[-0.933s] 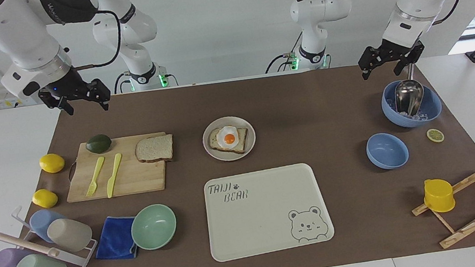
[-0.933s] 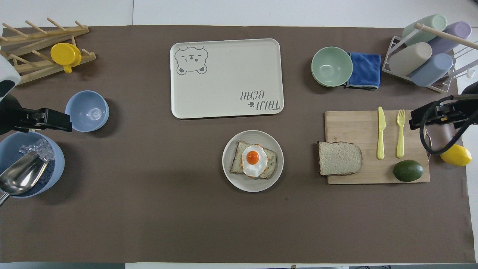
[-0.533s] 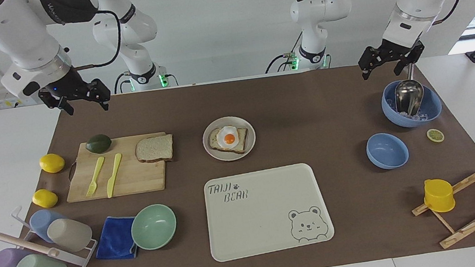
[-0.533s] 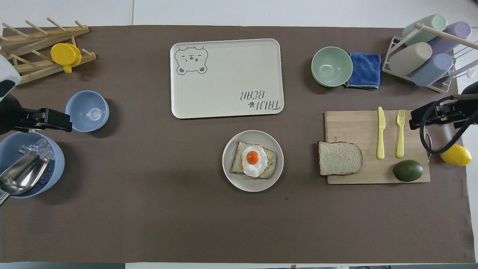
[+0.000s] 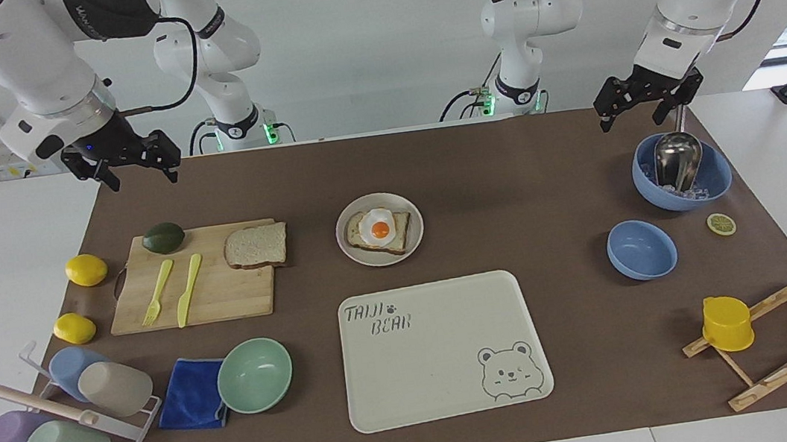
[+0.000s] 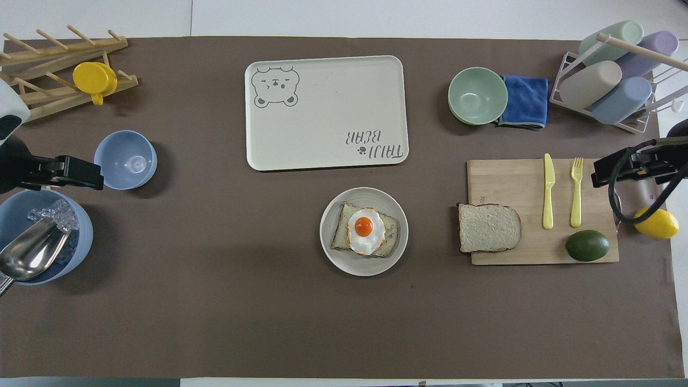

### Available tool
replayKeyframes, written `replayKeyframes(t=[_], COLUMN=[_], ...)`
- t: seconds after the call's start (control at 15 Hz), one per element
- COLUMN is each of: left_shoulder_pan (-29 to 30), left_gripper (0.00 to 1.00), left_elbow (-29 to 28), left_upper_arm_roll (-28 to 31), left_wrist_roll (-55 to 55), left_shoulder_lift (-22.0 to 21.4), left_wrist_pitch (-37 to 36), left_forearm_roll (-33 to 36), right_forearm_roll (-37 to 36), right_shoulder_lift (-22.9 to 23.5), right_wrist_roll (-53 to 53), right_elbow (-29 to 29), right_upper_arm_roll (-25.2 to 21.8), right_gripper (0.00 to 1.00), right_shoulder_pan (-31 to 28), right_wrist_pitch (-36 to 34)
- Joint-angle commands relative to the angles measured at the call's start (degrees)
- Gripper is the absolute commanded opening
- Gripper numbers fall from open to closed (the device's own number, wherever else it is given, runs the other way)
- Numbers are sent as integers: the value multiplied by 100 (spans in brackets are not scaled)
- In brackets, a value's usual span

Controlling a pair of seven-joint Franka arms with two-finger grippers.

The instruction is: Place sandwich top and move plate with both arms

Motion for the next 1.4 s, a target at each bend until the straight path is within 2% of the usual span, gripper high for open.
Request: replayKeyframes(t=[0.0, 0.13, 0.33, 0.53, 0.73, 0.8, 1.0, 1.33], left_shoulder_pan=[67, 67, 67, 67, 67, 67, 67, 67], left_gripper=[100, 100, 100, 100, 100, 100, 100, 100], left_elbow=[-39, -39, -39, -39, -39, -39, -39, -39], left_upper_arm_roll=[-35, -35, -35, -35, -35, -35, -35, -35], left_wrist_roll=[2, 2, 2, 2, 2, 2, 2, 2], left_shoulder_lift=[-71, -79, -79, -79, -79, -79, -79, -79], left_wrist_pitch=[-34, -51, -51, -51, -51, -51, -51, -51], left_forearm_roll=[-71, -71, -71, -71, -71, -71, -71, -71], right_forearm_roll=[-76, -392, -1016, -1183, -1999, -2062, -2098, -2081], right_shoulder_lift=[-170, 92, 812, 1305, 1683, 1797, 1878, 1764], right_wrist_roll=[-291, 120, 1376, 2072, 2670, 2941, 3225, 3269], right_elbow=[-455, -553, -536, -859, -1317, -1388, -1520, -1924], right_upper_arm_roll=[55, 64, 64, 64, 72, 72, 72, 72], right_gripper=[100, 100, 100, 100, 100, 100, 100, 100], right_shoulder_pan=[353, 732, 1751, 2103, 2262, 2350, 2325, 2298], right_wrist_pitch=[507, 615, 991, 1492, 1819, 1906, 1942, 2100])
